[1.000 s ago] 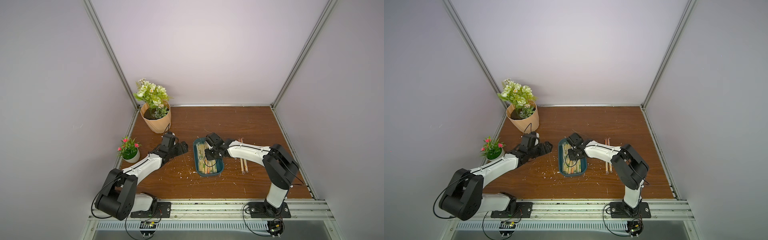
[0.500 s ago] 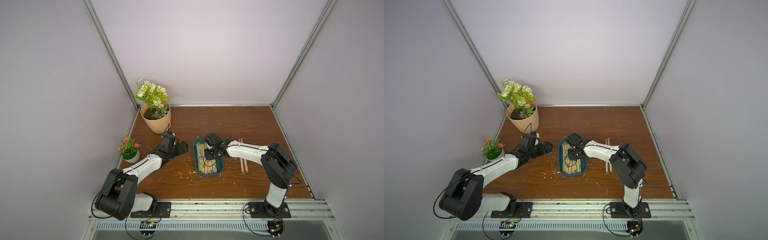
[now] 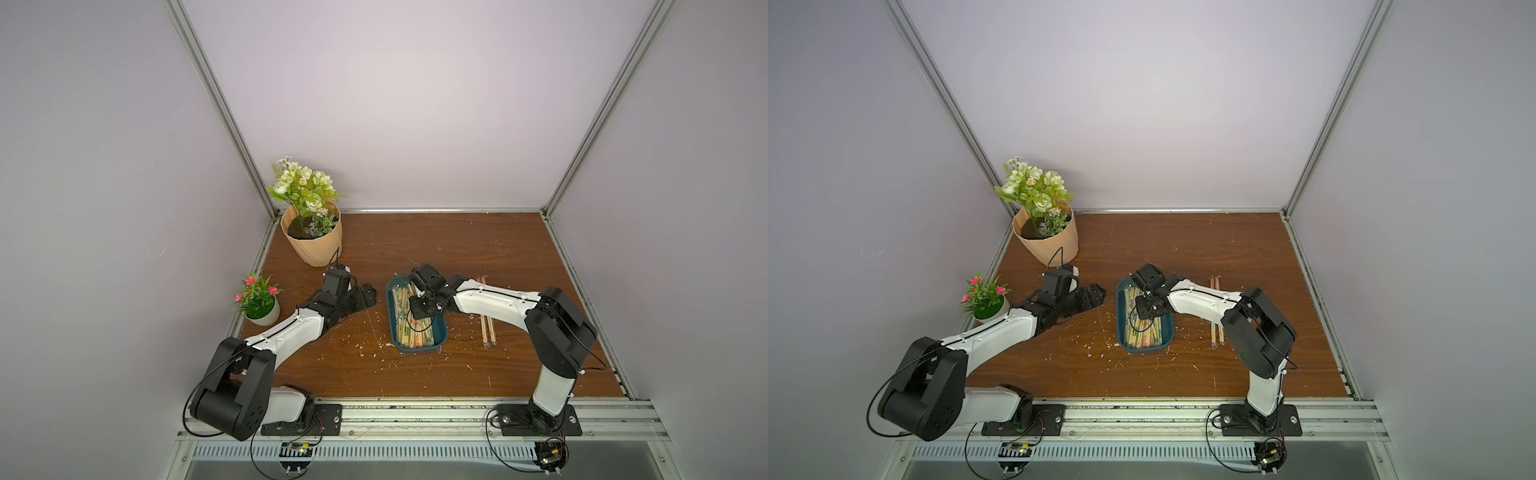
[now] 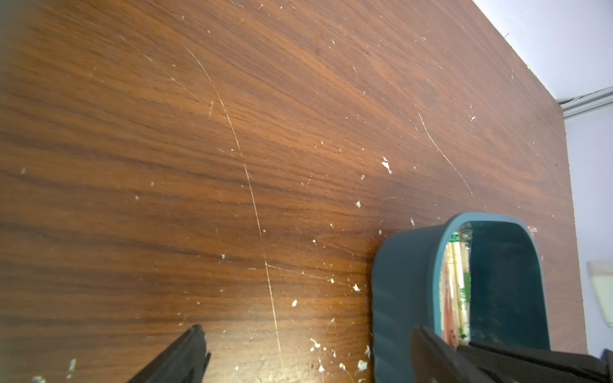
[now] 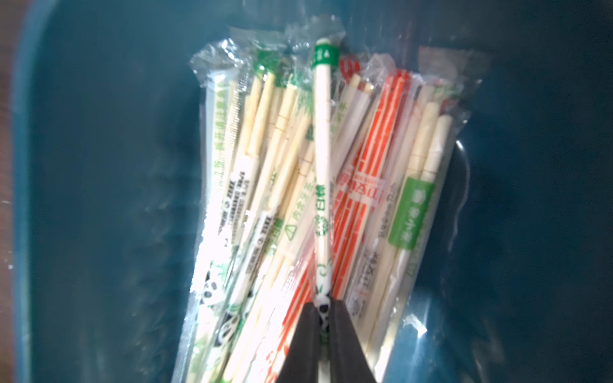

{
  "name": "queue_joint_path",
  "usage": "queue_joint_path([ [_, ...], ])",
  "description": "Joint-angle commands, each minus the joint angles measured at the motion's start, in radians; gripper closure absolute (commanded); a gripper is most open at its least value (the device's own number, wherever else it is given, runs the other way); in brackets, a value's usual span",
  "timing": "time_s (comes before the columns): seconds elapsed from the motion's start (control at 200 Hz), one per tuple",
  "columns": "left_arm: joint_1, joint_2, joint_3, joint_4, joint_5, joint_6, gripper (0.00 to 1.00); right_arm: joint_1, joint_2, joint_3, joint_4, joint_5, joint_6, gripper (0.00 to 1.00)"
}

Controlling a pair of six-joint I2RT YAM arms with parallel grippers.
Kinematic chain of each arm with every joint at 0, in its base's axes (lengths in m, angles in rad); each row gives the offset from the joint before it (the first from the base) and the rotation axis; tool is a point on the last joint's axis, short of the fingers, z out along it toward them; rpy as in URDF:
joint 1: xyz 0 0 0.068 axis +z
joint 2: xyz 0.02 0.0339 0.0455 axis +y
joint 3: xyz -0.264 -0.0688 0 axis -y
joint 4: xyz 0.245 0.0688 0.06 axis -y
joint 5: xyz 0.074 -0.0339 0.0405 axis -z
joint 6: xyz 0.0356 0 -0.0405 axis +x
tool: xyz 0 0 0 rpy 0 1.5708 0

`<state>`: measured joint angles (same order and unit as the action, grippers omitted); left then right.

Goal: Take the paired disposable chopsticks out of the storage box
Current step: Pick up the paired disposable chopsticks from the storage box, then place the paired disposable chopsticks at the center of the board.

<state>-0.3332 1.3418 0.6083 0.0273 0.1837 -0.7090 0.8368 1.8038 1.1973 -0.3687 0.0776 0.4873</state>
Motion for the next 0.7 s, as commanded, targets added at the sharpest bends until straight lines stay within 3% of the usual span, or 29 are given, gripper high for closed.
queue_joint_path([
  [0.0,0.011,-0.013,0.011,-0.007,0.014,0.013,0.02,-0.001,-0.075,0.045,-0.041,0.036,-0.010,0.90],
  [0.41,0.008,-0.041,0.038,-0.027,0.037,0.010,0.02,-0.140,-0.258,0.007,-0.012,-0.058,-0.002,0.90],
  [0.696,-0.055,-0.005,0.097,-0.042,0.018,0.008,0.02,-0.293,-0.387,-0.115,-0.052,0.036,-0.086,0.89],
])
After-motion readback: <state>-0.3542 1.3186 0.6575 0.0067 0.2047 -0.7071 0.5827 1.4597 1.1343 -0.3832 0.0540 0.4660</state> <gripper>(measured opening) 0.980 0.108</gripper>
